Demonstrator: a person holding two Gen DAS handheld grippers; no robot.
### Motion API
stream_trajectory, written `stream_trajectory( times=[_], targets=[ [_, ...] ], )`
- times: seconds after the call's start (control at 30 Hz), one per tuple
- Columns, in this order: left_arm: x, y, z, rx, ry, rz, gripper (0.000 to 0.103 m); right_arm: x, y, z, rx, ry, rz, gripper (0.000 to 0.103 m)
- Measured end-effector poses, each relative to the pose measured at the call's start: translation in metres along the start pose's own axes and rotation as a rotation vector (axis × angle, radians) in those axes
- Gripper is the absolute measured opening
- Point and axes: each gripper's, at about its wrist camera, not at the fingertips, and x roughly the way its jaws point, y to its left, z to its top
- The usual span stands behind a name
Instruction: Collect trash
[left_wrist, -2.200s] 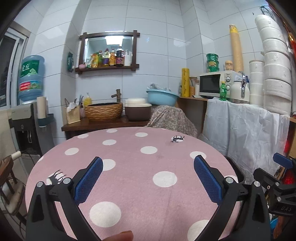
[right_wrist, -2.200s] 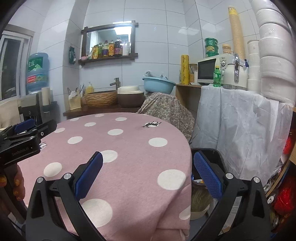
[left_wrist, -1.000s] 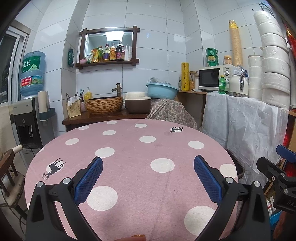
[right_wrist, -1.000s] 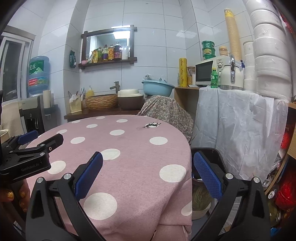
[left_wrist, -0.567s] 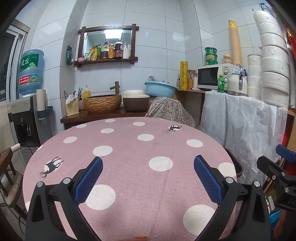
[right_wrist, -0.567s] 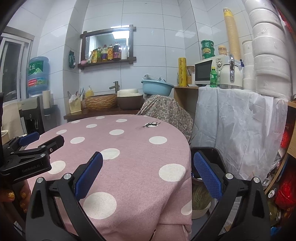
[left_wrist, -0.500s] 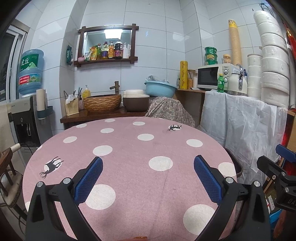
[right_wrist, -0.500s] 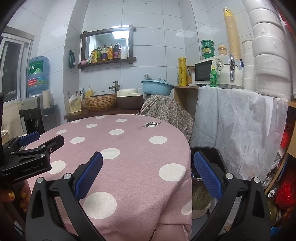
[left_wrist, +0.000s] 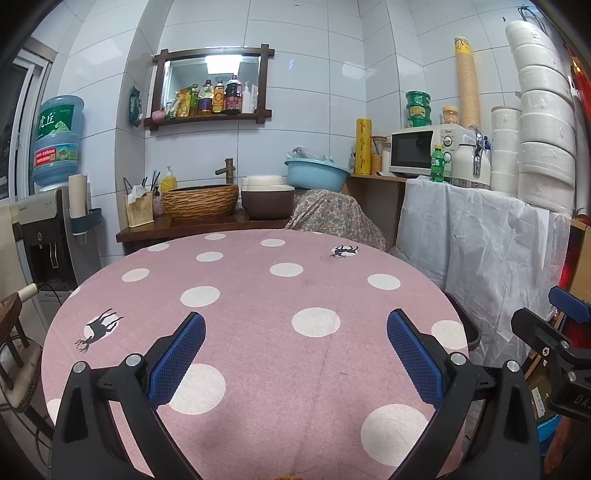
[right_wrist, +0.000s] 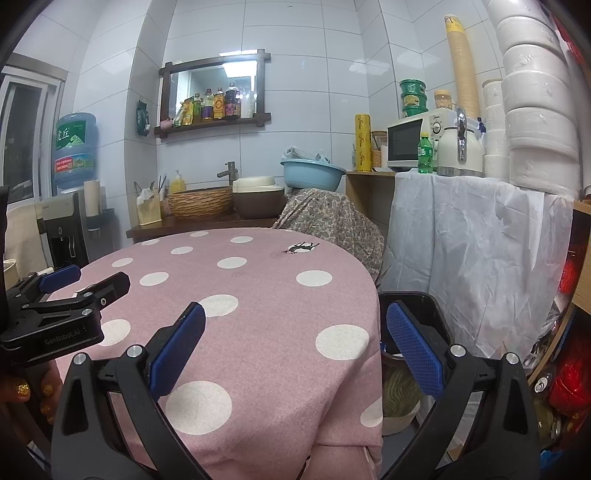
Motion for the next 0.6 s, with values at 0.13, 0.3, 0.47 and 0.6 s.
stream_trajectory(
  times=[0.13, 0.3, 0.47, 0.6],
  targets=[
    [0.0006, 0.0002, -0.0008, 0.000, 0.004, -0.018, 0.098, -0.0006, -0.0002, -0.0006, 0.004, 0.000, -0.002, 0.097],
    [0.0010, -0.0002, -0.0016, -0.001, 0.009, -0.014, 0.098, -0.0014, 0.0001, -0.0014, 0.013, 0.004, -0.007, 0.097],
    [0.0000, 0.0001, -0.0022, -0.012, 0.013, -0.015, 0.098, -0.0026, -0.0003, -0.0020, 0.019, 0.000, -0.010, 0.097],
    [0.0015, -0.0013, -0.0011, 0.001, 0.021, -0.020, 0.098, -0.0028, -0.0002, -0.0037, 0.022, 0.002, -0.011, 0.097]
  ],
)
